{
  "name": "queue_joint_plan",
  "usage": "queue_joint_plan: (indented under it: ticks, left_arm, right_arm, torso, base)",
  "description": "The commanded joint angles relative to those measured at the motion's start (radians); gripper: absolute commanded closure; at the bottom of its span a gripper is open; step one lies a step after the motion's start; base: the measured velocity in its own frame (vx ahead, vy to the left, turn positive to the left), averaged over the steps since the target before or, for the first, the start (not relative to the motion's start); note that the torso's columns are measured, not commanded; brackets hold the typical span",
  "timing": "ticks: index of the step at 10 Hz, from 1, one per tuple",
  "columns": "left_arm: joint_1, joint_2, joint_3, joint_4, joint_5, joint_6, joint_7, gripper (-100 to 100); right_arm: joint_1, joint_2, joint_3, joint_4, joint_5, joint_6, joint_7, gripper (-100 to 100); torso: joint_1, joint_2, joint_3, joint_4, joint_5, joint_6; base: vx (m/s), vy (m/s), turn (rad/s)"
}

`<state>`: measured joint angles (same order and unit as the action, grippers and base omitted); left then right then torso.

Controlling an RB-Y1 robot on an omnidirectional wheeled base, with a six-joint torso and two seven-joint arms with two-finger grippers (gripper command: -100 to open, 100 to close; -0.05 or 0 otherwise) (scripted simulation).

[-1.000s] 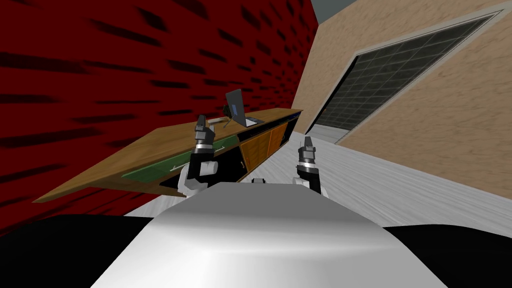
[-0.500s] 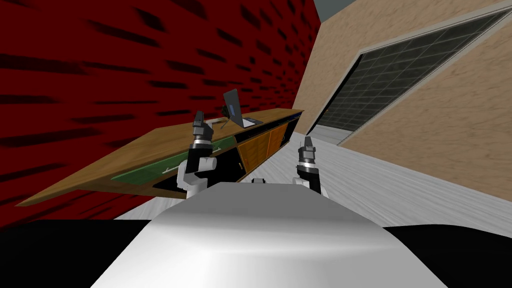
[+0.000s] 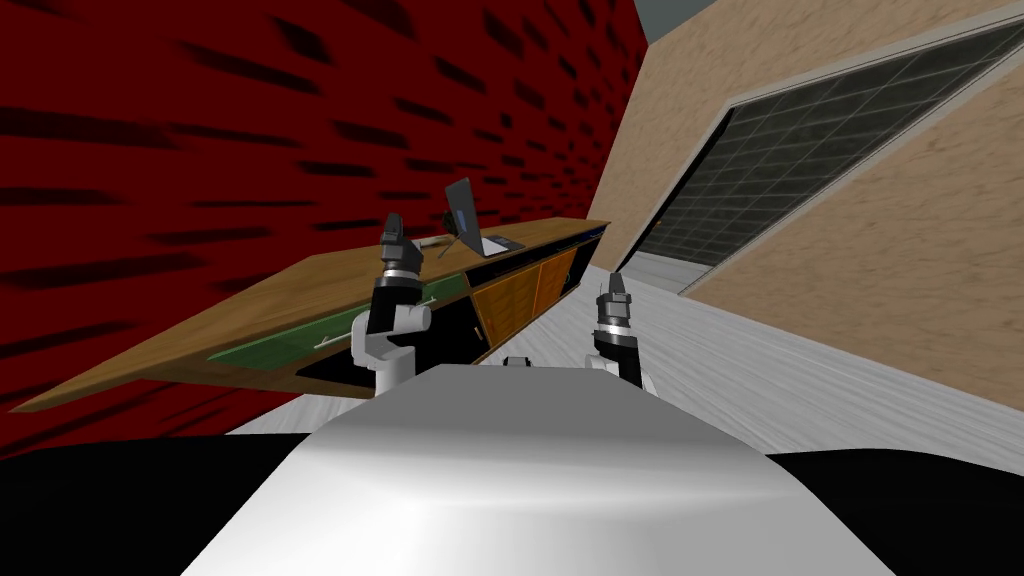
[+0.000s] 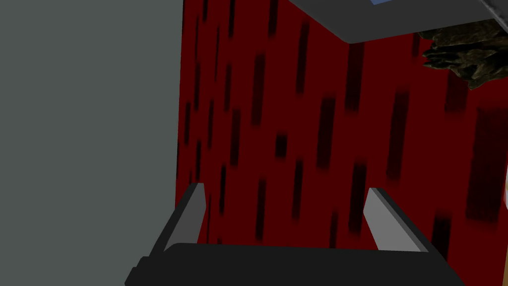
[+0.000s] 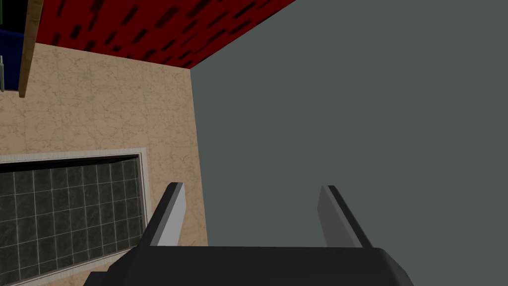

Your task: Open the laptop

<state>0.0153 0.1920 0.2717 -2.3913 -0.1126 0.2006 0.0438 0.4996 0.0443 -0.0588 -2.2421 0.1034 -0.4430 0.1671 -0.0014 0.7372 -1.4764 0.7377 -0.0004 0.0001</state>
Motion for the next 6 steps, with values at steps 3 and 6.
queue_joint_plan:
  ticks: [3,6]
  left_arm:
    - [-0.102,0.006,0.037,0.002,-0.012,0.127,0.013,-100]
    - [-0.158,0.009,0.055,0.005,-0.015,0.205,0.021,-100]
  right_arm:
    - [0.0,0.0,0.0,0.0,0.0,0.0,0.0,0]
    - [0.0,0.0,0.0,0.0,0.0,0.0,0.0,0]
  torso:
    - [0.004,0.002,0.001,0.001,0.001,0.0]
    - [0.002,0.002,0.001,0.0,0.001,0.0]
  base:
    - [0.044,-0.055,0.034]
    - [0.034,-0.052,0.037]
